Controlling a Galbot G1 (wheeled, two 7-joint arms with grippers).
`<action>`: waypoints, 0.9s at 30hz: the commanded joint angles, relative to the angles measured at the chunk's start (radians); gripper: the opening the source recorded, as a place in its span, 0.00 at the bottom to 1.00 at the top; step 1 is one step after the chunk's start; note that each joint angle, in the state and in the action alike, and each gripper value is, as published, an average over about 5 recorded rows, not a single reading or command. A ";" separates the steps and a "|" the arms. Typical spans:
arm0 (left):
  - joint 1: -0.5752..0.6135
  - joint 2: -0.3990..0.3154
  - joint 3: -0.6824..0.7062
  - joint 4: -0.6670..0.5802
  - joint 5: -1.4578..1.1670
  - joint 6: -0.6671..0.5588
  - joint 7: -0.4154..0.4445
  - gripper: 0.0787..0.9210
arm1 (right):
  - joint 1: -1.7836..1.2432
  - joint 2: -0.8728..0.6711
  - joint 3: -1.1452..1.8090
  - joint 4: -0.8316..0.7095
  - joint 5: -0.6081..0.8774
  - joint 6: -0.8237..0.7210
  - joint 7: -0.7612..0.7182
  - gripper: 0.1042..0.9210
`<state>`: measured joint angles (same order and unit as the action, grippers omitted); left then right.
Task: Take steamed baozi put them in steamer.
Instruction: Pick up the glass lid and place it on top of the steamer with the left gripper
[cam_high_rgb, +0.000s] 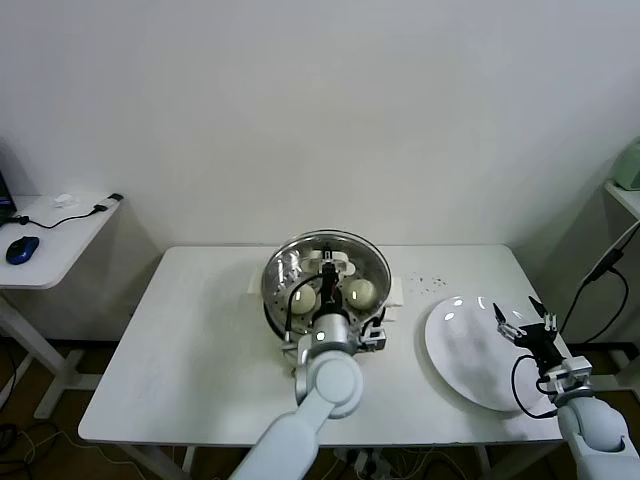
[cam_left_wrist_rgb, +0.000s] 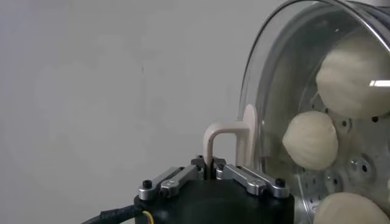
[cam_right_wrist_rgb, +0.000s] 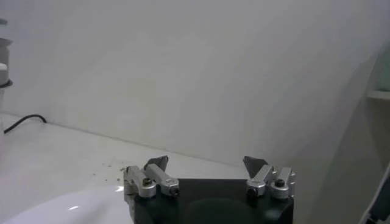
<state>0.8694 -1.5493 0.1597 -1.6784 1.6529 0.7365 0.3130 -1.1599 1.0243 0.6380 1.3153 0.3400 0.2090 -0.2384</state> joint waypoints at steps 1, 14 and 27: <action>-0.003 -0.026 -0.002 0.045 -0.007 0.049 -0.001 0.08 | 0.002 0.002 0.003 -0.003 -0.004 0.001 -0.001 0.88; -0.001 -0.031 -0.031 0.061 -0.015 0.049 -0.005 0.08 | 0.001 0.005 0.005 -0.002 -0.019 0.005 -0.004 0.88; 0.008 -0.013 -0.032 0.063 -0.050 0.049 -0.015 0.08 | -0.002 0.008 0.012 -0.004 -0.027 0.008 -0.008 0.88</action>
<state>0.8731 -1.5644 0.1329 -1.6192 1.6235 0.7358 0.2925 -1.1606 1.0315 0.6475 1.3102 0.3152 0.2158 -0.2457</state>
